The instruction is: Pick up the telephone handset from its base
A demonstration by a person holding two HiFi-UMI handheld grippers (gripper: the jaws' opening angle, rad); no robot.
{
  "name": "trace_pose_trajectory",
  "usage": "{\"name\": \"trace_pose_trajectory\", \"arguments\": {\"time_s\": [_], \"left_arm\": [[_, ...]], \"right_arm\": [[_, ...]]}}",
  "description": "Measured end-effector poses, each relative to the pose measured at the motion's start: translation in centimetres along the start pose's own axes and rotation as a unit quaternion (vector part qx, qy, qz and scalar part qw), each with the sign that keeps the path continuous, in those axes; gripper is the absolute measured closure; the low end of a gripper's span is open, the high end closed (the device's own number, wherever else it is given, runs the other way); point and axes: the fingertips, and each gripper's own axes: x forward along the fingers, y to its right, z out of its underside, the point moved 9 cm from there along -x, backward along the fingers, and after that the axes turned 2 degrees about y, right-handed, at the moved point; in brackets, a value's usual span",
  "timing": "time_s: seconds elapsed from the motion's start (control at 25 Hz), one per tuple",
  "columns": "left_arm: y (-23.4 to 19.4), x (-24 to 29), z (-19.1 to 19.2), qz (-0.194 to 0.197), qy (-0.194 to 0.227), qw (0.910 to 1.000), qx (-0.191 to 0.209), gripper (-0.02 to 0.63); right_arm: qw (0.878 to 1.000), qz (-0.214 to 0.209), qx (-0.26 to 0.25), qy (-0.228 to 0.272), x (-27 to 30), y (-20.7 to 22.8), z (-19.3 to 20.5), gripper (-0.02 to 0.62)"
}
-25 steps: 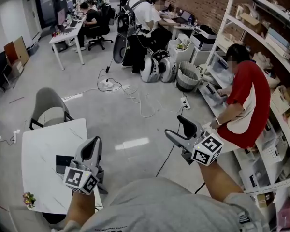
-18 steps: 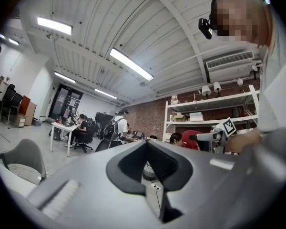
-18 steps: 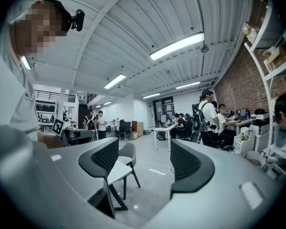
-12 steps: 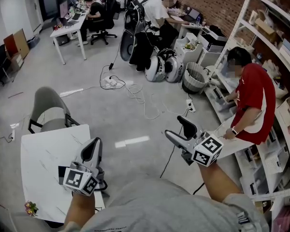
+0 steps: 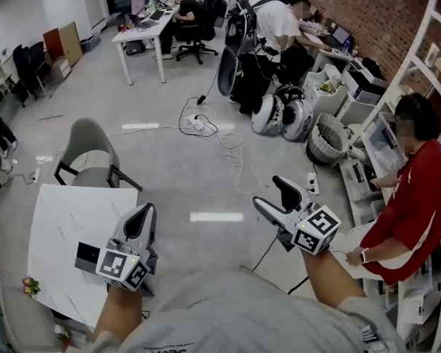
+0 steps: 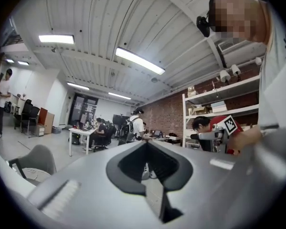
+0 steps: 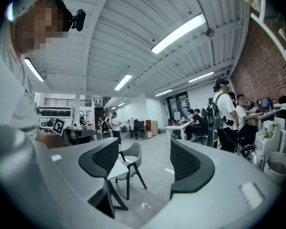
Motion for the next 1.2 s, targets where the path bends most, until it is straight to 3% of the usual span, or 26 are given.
{"name": "trace_pose_trajectory", "arguments": {"time_s": [0.28,0.56,0.72,0.92,1.04,1.2], "left_arm": [[4.1,6.0,1.2,-0.046,0.011,0.9988,-0.010,0.548],[4.5,8.2,2.4,-0.027,0.007,0.9996,-0.007,0.547],[3.4,6.1,1.9,-0.044,0.018,0.9988,-0.009,0.546],[0.6,-0.2,1.4,-0.103,0.030,0.9942,-0.006,0.547],[-1.6,-6.4,1.9,-0.157,0.031,0.9872,0.003,0.548],[-3.5,-15.6,2.6,-0.242,0.029,0.9698,0.014,0.546]], "right_arm": [[0.998,-0.062,-0.015,-0.015,1.2,8.3,-0.5,0.276],[0.997,-0.073,-0.028,-0.024,2.7,8.7,-0.7,0.276],[0.994,-0.094,-0.036,-0.041,4.4,6.2,-0.7,0.276],[0.986,-0.151,-0.053,-0.054,9.7,0.6,-0.9,0.276],[0.973,-0.209,-0.061,-0.070,14.5,-5.2,0.3,0.276],[0.947,-0.298,-0.074,-0.098,20.6,-14.1,2.9,0.278]]}}
